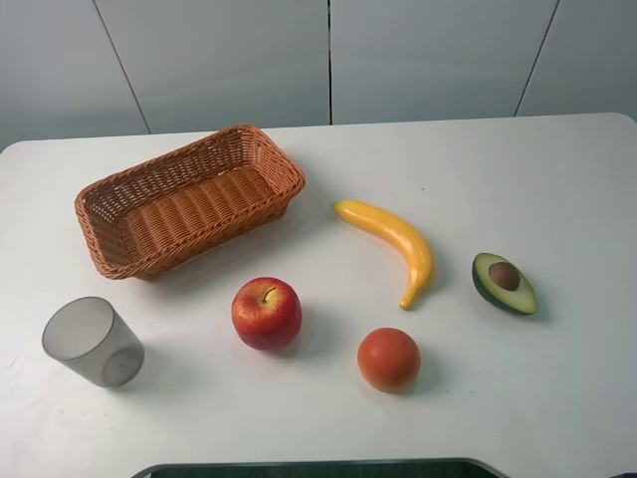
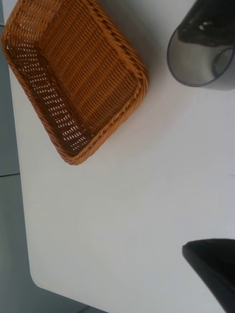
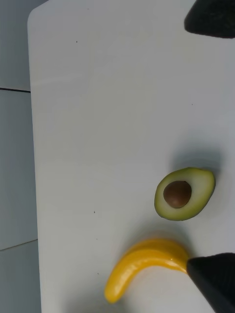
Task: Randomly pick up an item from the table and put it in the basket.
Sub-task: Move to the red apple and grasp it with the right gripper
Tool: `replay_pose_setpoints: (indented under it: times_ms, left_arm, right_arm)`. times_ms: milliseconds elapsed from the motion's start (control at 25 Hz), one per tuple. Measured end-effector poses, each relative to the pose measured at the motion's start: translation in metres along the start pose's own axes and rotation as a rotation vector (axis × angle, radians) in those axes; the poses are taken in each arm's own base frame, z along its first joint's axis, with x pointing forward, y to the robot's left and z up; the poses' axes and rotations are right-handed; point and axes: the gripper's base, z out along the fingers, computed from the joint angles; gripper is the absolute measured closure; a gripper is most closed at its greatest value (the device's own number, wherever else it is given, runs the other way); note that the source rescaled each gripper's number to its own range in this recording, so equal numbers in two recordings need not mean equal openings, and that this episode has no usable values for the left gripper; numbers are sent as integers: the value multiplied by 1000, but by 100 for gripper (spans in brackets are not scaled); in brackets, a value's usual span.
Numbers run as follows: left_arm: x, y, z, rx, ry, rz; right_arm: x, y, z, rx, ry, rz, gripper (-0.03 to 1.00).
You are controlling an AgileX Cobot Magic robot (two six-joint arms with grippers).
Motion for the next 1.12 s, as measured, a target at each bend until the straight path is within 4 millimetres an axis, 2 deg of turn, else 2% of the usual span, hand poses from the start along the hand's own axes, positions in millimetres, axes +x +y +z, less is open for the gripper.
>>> replay_pose_setpoints:
  times_ms: [1120]
  left_arm:
    - [0, 0, 0, 0, 0, 0]
  right_arm:
    - [0, 0, 0, -11, 1, -6, 24]
